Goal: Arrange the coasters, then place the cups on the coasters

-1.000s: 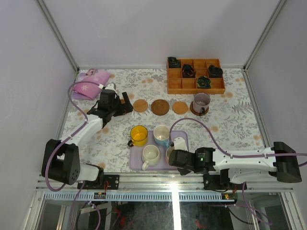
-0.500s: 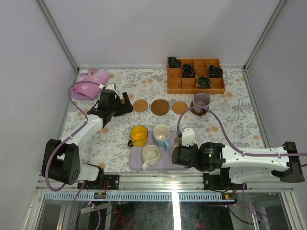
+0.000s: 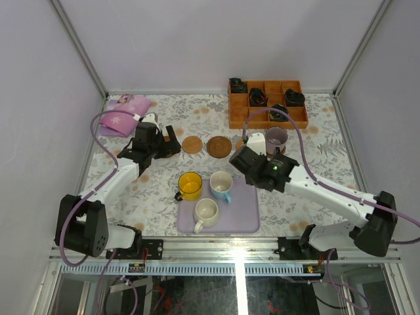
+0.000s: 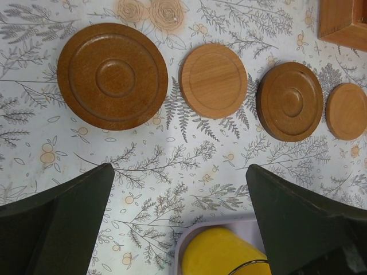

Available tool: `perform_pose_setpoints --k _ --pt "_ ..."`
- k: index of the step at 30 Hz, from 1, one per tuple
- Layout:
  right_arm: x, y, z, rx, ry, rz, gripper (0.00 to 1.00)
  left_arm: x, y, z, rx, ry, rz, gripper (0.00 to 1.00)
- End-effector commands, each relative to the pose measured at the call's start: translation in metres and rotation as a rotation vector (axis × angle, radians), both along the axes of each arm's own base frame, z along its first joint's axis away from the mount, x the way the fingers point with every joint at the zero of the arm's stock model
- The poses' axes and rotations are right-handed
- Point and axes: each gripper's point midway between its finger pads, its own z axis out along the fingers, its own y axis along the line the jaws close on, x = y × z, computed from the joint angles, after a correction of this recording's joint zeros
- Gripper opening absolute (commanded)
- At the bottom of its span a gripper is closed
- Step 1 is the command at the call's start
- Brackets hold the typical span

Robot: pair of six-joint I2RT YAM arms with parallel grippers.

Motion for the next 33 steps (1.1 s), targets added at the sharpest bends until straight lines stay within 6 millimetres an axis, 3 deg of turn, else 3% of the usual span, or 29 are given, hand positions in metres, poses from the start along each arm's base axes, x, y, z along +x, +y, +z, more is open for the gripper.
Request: perform_pose_setpoints --k 1,7,14,28,33 --pt "0.050 0.029 0.030 0.049 -0.111 0.030 0.00 0.007 0.006 0.025 0.044 -0.080 0.010 1.00" --pt "0.091 0.039 0.026 0.073 -0.128 -0.030 0.00 0.008 0.012 0.027 0.070 -0.094 0.027 1.00" --pt "0.130 0.030 0.009 0.084 -0.113 -0.091 0.00 0.016 0.011 0.032 0.070 -0.104 0.028 1.00" --pt "0.178 0.026 -0.026 0.147 -0.118 -0.124 0.00 0.031 0.008 0.027 0.091 -0.084 0.017 1.00" --pt "0.183 0.023 -0.041 0.139 -0.065 -0.141 0.00 0.034 0.007 0.028 0.090 -0.083 0.012 1.00"
